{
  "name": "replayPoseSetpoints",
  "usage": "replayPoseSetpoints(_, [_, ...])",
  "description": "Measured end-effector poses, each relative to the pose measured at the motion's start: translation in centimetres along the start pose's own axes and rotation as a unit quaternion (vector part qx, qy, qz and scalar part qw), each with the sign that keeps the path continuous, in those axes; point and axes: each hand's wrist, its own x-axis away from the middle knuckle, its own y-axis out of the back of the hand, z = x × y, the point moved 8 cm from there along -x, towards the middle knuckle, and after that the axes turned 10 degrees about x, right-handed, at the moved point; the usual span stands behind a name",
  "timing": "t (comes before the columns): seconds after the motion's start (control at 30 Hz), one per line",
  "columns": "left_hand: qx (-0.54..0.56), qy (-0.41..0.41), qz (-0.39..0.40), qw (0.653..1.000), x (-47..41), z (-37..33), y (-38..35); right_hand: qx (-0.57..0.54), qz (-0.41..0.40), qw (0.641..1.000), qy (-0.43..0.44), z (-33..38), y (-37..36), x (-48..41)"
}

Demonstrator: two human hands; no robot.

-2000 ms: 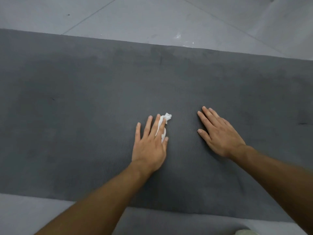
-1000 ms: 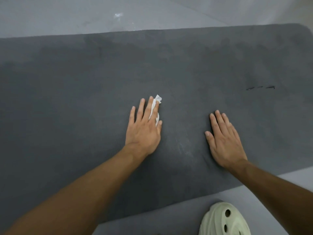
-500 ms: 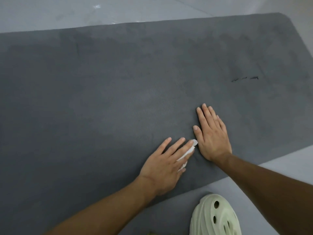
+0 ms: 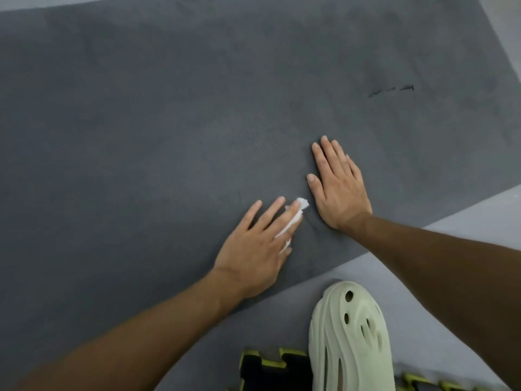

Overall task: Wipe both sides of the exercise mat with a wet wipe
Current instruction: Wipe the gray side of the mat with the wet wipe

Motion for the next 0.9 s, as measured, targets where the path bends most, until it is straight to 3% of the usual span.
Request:
replayPoseSetpoints(0.1, [-0.011, -0.086, 0.049, 0.995, 1.0, -3.7, -2.6, 0.006, -0.005, 1.0, -0.003, 0.1, 0.1, 0.0])
replayPoseSetpoints(0.17, [-0.011, -0.087, 0.049, 0.995, 1.3, -3.7, -2.9, 0.006, -0.006, 1.0, -0.002, 0.1, 0.1, 0.0])
replayPoseSetpoints(0.63, [-0.037, 0.132, -0.043, 0.99, -0.1, 10.5, 5.0, -0.028, -0.014, 0.999, -0.035, 0.8, 0.1, 0.3])
replayPoseSetpoints(0.9, [-0.002, -0.032, 0.031, 0.999, 3.1, 0.9, -0.2, -0.015, -0.024, 0.999, -0.039, 0.9, 0.1, 0.3])
